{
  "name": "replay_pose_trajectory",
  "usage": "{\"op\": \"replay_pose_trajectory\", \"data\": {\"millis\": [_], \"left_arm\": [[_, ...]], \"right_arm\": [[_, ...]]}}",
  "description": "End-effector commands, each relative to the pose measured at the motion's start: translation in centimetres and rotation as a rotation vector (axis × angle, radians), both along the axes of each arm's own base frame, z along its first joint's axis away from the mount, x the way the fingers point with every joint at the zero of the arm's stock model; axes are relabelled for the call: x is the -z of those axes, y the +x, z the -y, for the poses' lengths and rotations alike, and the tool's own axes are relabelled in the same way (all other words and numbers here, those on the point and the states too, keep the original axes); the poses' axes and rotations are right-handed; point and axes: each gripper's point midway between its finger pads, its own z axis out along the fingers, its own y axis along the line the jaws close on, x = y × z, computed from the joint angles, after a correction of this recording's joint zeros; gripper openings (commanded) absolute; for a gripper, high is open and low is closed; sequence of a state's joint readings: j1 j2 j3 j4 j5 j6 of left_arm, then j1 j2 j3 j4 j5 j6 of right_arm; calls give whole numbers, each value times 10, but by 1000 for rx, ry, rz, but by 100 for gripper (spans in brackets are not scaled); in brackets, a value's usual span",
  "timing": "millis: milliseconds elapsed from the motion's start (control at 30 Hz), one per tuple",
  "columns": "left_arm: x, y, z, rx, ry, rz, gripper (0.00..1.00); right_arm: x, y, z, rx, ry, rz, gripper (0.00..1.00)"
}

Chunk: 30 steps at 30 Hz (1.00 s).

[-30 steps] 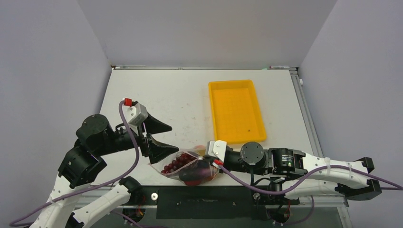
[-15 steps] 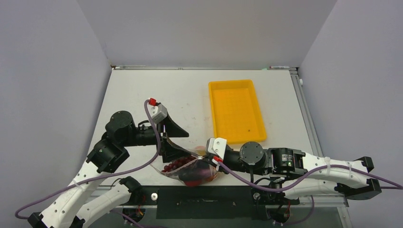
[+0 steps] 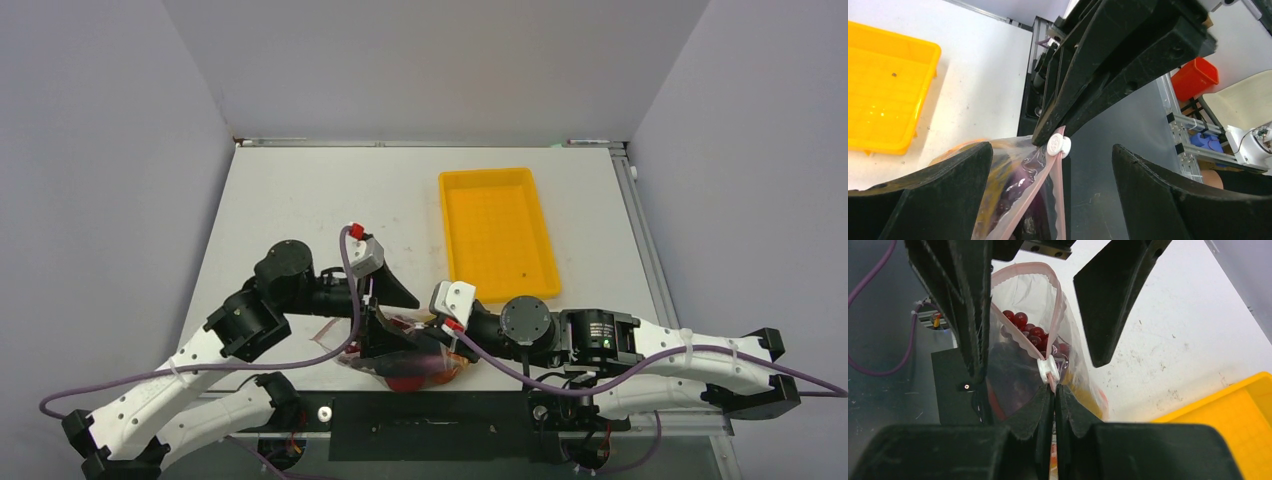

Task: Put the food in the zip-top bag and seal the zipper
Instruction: Zip the zipper food storage bag at the center of the board.

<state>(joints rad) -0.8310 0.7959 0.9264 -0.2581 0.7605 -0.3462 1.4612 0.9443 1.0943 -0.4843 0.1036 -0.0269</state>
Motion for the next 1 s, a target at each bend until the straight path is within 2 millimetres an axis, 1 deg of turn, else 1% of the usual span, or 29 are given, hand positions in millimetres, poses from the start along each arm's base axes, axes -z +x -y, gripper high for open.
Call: {"op": "replay_pose_trajectory", "data": {"millis": [0, 133, 333, 433, 567, 867, 900, 967], "left_arm": [[2, 2, 3, -29, 55, 74, 85], [6, 2, 2, -51, 93, 99, 84], [12, 9, -8, -118, 138, 131, 82], [12, 12, -12, -149, 150, 146, 79], [14, 15, -16, -170, 168, 151, 70], [16, 15, -16, -170, 178, 151, 54], [16, 15, -16, -172, 176, 153, 52], [15, 15, -16, -173, 173, 161, 43]], "right_arm": [[-48, 8, 0, 73, 144, -8, 5], [-50, 10, 3, 99, 153, -28, 5], [-51, 11, 4, 116, 162, -48, 5], [-51, 11, 3, 122, 164, -57, 5], [-51, 12, 1, 131, 163, -69, 5], [-51, 14, -6, 165, 167, -114, 5], [-51, 14, -6, 172, 169, -117, 5], [-51, 16, -6, 186, 169, -123, 5]]}}
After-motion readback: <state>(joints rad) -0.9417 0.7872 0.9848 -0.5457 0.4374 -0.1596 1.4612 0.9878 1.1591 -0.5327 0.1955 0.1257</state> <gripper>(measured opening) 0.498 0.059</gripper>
